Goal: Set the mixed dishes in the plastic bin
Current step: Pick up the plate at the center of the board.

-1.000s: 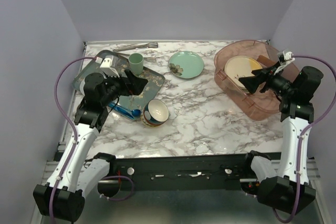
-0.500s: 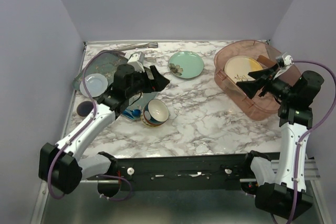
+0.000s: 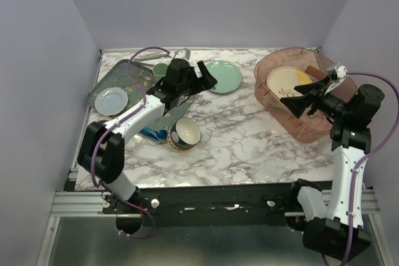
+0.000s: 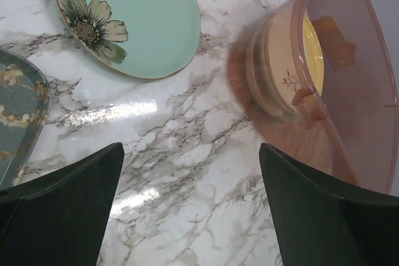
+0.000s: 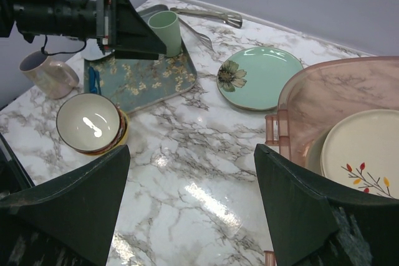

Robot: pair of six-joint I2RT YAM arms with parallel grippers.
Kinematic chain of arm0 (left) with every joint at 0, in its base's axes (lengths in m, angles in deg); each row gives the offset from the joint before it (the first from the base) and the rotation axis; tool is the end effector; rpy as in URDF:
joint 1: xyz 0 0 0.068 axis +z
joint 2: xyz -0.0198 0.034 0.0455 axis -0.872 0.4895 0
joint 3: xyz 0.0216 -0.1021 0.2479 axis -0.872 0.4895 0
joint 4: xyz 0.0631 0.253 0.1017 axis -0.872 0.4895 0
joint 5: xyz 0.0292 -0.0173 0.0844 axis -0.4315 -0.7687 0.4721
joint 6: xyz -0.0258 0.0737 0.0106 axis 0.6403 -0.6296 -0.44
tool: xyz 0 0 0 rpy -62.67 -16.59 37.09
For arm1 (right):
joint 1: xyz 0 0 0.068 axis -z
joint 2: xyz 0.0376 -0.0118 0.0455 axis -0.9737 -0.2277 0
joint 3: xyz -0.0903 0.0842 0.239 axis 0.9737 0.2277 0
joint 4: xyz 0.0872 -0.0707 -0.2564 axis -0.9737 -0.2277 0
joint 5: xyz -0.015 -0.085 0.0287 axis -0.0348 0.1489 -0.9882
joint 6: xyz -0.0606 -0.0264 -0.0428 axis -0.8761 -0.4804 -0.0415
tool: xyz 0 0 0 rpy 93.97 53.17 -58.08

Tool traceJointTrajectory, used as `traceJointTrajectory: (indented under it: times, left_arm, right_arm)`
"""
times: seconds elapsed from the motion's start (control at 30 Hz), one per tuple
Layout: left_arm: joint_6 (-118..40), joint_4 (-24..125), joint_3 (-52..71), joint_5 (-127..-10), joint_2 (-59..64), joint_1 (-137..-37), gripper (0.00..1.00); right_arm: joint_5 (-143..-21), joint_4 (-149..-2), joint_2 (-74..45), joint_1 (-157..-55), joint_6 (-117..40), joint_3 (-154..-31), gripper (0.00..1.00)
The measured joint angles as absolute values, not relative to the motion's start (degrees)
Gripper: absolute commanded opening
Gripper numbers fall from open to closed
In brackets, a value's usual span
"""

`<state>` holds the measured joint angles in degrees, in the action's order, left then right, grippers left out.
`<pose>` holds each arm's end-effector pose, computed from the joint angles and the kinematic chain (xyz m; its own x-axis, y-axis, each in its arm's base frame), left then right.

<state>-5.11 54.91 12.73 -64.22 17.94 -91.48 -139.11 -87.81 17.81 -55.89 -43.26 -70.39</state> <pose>0.3577 -0.2189 0.2758 -0.6463 -0.4379 -0.6249 0.1551 0.7265 -0.6695 0.2180 -0.0180 0.3753 -0.1600 0.0770 -0.9841 -0.6794 0.7147 0.1664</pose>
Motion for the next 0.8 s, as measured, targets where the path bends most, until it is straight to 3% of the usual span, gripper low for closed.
traceJointTrajectory:
  times: [0.8]
  left_arm:
    - [6.0, 64.1, -13.2, -56.2, 44.9, -91.2, 0.98]
  right_arm:
    - [-139.1, -87.8, 17.3, -55.9, -43.3, -70.2, 0.88]
